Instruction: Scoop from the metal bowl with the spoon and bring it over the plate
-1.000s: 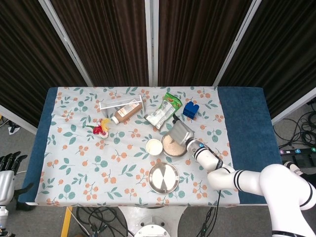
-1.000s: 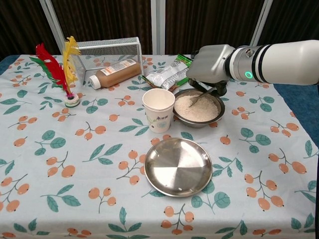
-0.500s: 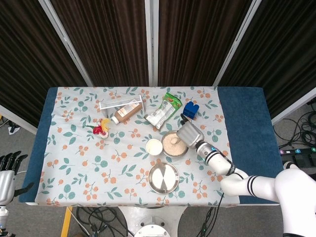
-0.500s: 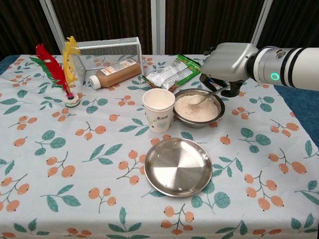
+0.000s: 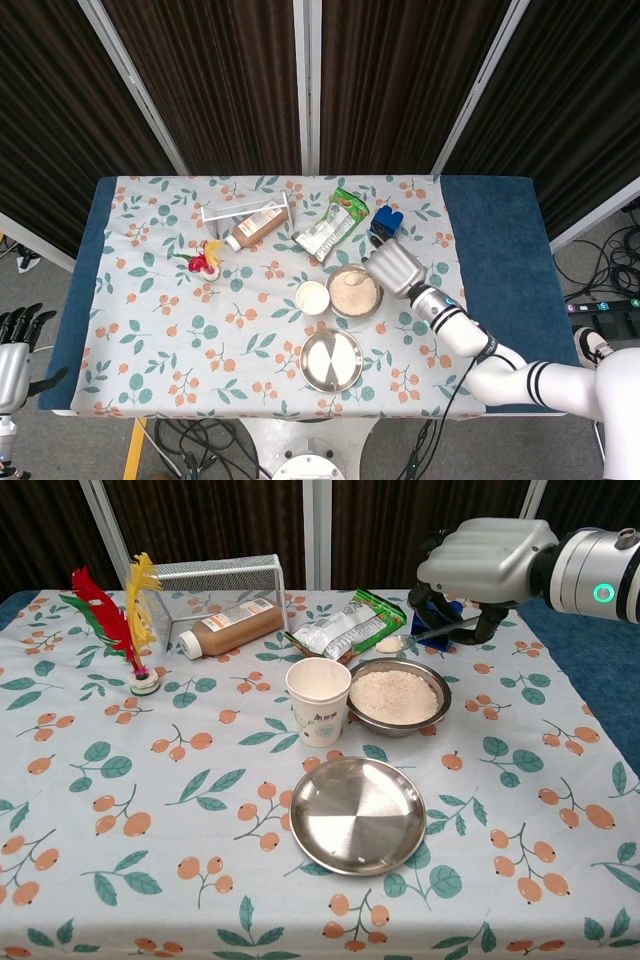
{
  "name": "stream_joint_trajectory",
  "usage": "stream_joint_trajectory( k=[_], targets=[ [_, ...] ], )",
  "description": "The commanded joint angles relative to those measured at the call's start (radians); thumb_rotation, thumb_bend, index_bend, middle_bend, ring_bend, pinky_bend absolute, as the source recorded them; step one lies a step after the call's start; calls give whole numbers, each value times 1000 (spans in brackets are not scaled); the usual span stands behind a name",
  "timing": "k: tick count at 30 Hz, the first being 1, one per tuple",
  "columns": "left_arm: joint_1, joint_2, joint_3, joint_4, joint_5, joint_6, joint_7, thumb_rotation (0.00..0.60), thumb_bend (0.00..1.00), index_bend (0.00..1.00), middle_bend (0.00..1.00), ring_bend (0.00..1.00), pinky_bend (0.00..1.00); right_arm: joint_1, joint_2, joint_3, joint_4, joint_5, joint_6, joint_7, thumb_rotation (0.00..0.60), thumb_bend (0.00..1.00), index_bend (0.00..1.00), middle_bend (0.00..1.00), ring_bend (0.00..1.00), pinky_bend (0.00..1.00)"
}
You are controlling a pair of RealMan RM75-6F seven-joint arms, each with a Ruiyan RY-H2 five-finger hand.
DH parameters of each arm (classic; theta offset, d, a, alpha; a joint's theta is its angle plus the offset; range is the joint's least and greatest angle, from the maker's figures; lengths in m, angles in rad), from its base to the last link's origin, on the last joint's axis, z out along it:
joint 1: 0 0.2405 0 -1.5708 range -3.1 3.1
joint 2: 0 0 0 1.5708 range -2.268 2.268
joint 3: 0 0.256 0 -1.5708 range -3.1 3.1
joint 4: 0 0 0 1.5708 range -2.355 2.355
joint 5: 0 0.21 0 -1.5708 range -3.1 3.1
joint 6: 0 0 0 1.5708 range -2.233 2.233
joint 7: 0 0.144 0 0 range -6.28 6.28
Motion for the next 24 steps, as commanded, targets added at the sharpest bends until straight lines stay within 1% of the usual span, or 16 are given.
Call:
stream_joint_trajectory(
  k=[1, 5, 10, 15, 20, 24],
  targets=[
    [0, -1, 1, 1, 0, 0, 0, 600, 67, 256, 222, 122, 110, 3, 22, 29, -45, -30, 9, 12, 600, 339, 581, 578, 220, 1],
    [3, 0, 0, 3, 2, 6, -3, 600, 67, 256, 221, 122, 110, 34, 28, 51, -80, -37, -24, -22, 600, 337, 581, 578, 220, 1],
    [8, -1, 4, 7, 8, 13, -7, 600, 67, 256, 220, 122, 110, 84, 9, 56, -92, -6, -82, -131, 600, 338, 581, 579, 222, 0],
    [12, -9, 7, 17, 6, 13, -16, 600, 66, 256, 219, 122, 110, 132, -20, 43, -80, 61, -121, -261, 600, 339, 581, 579, 222, 0],
    [16, -13, 7, 24, 2, 13, -24, 600, 67, 256, 219, 122, 110, 179, -30, 20, -74, 110, -128, -398, 600, 339, 581, 578, 221, 0],
    [13, -14, 6, 28, 4, 11, -24, 600, 67, 256, 219, 122, 110, 235, -37, -13, -65, 121, -123, -553, 600, 339, 581, 574, 215, 0]
  ],
)
